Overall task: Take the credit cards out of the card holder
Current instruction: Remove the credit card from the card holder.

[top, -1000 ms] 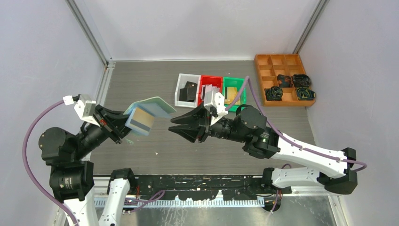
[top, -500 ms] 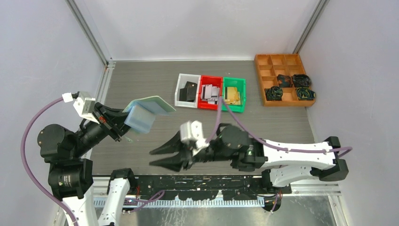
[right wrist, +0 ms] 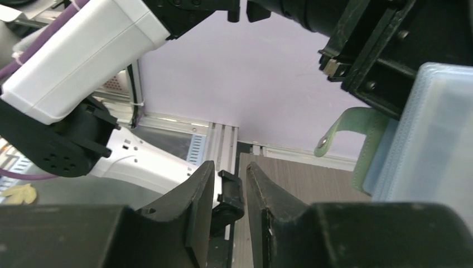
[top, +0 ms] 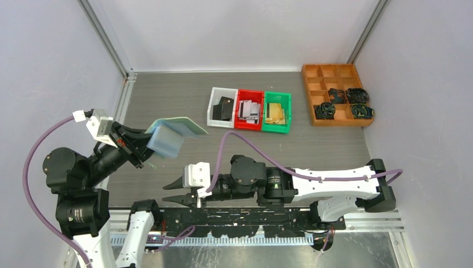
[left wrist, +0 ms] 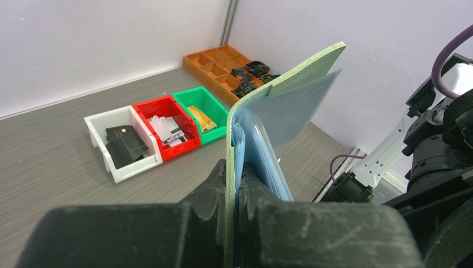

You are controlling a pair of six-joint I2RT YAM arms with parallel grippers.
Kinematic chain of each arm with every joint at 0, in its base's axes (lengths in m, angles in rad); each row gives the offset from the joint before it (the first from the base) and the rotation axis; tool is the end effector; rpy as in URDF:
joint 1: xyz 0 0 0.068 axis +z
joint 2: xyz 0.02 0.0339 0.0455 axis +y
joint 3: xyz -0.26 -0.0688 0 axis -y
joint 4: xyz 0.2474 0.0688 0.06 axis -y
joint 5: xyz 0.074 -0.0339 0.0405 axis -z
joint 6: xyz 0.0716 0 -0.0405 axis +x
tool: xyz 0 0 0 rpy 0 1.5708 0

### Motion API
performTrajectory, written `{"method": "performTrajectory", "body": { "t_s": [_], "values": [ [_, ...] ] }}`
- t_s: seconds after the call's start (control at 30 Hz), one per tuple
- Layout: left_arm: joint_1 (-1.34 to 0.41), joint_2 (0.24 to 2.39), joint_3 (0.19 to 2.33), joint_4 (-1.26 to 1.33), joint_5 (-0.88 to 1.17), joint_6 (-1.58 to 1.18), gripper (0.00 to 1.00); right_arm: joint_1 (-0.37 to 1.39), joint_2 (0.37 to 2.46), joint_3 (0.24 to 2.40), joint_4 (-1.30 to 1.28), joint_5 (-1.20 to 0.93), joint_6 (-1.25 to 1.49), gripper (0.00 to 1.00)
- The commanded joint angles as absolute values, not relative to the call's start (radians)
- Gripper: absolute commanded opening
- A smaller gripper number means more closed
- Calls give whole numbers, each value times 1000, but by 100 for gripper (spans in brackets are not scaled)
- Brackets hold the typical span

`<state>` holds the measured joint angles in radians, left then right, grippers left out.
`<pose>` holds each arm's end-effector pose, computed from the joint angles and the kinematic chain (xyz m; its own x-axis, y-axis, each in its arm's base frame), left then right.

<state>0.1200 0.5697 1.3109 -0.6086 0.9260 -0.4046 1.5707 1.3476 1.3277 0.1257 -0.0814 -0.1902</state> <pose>0.0655 -0.0497 0.4805 -0.1606 -0.2577 -0.9528 0.7085 0.6419 -0.2931 -0.0058 0.3555 0.4375 0.1884 0.1190 -0.9749 -0.9787 -0.0593 -0.1964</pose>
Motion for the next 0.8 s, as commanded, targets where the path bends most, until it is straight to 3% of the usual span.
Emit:
{"method": "performTrajectory", "body": {
  "t_s": [0.0,0.77],
  "values": [
    [122,582,1352,-601,942,-387,0,1536,1348,1391,190,-50,-249,33],
    [123,581,1366,-627,964,-387,0,1399,1349,1400,241,-57,-237,31]
  ]
}}
